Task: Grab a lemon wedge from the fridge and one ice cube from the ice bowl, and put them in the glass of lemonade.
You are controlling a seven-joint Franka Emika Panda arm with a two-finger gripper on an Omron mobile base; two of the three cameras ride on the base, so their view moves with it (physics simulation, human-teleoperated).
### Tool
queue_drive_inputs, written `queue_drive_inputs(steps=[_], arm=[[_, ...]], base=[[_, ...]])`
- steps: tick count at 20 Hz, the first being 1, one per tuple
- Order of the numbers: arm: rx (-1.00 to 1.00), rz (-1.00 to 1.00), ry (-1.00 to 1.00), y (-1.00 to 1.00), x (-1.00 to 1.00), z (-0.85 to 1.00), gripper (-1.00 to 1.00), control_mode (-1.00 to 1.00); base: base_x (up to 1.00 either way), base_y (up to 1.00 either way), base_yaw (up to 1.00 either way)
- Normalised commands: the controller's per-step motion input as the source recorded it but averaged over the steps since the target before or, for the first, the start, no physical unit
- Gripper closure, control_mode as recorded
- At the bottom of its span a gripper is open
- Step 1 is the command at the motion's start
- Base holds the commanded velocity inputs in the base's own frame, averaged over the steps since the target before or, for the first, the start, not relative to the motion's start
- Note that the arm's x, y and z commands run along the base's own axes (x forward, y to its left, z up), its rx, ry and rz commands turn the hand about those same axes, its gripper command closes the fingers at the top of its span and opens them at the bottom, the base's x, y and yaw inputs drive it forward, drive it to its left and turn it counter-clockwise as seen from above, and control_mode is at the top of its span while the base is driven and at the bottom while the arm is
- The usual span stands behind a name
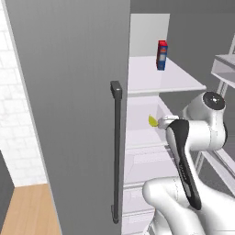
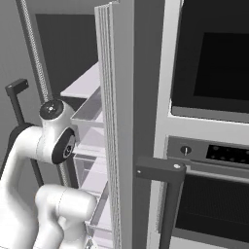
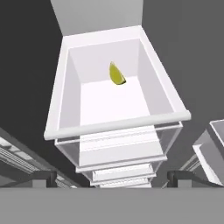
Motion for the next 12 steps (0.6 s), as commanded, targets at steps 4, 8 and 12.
queue_drive_inputs(steps=[4, 8, 12], arm=[[0.0, 0.0, 0.0, -0.03, 0.9, -0.05, -1.0, -1.0], [0.0, 0.0, -0.02, -0.18, 0.71, -0.19, -1.0, -1.0], [0.0, 0.03, -0.01, -0.26, 0.5, -0.39, -1.0, -1.0]], base=[[0.0, 0.0, 0.0], [0.0, 0.0, 0.0], [0.0, 0.0, 0.0]])
